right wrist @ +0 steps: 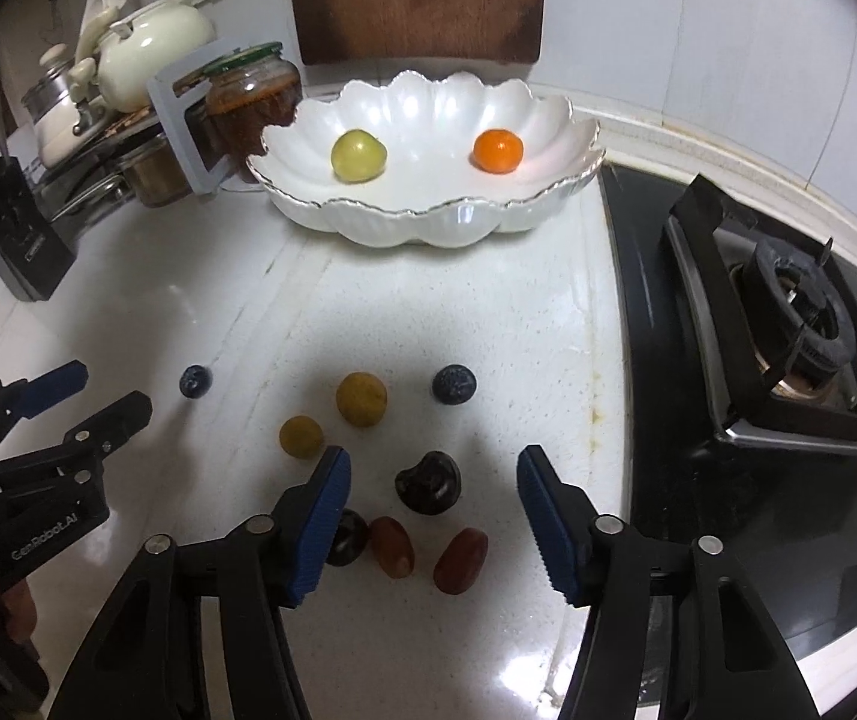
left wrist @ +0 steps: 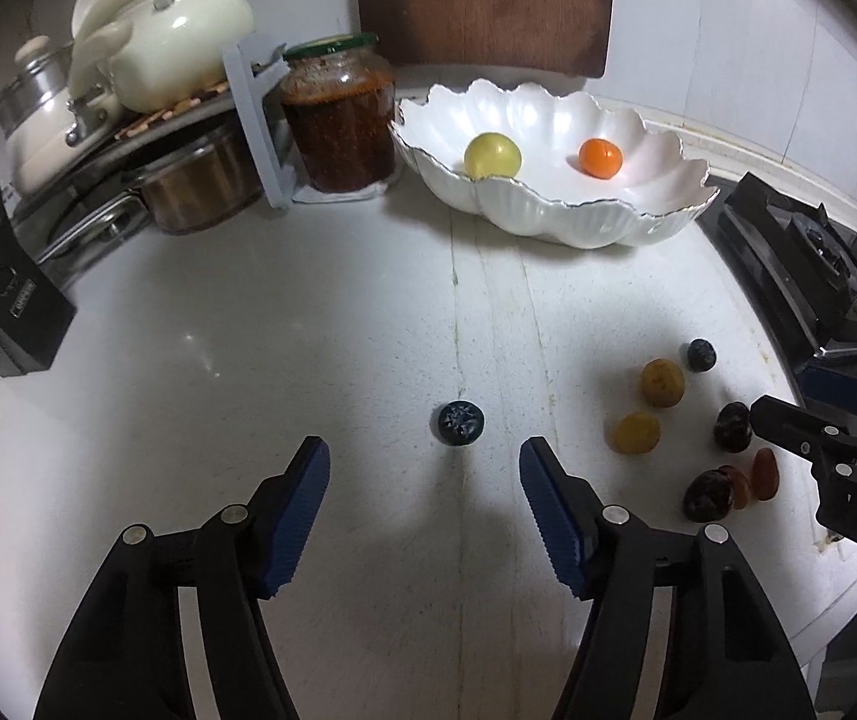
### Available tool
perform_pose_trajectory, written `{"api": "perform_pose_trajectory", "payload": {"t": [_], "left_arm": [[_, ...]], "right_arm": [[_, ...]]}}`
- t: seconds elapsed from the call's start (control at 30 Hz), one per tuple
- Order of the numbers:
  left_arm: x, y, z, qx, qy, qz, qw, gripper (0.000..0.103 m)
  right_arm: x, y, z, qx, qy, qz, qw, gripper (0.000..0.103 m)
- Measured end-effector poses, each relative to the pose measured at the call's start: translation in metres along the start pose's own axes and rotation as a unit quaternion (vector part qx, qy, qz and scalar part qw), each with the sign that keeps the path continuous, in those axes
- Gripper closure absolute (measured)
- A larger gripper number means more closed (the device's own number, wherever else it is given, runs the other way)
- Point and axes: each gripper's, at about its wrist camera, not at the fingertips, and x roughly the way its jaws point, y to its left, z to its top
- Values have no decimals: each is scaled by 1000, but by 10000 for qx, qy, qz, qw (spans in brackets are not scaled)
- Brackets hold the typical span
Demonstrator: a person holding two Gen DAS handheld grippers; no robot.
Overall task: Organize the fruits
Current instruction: 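Grasp a blueberry with left tool while right tool grasps a dark plum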
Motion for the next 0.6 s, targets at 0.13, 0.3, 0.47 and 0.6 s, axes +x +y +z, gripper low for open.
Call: {"api": "perform_pose_trajectory", "payload": {"t": [0.13,0.3,0.47,0.6], "left_arm": [[14,1,2,-11,106,-59,9999,42],[27,1,4,4,173,-98,9998,47],[37,-2,6,7,243,-176,9995,54],[44,-5,6,-1,274,-198,9994,59]], "right_arm": [[11,-1,-1,28,138,36,9999,49],[20,1,-2,30,280,71,9996,53],[26,-1,-2,84,369,93,9992,56],[29,-3,-3,93,411,101,9991,57]]}}
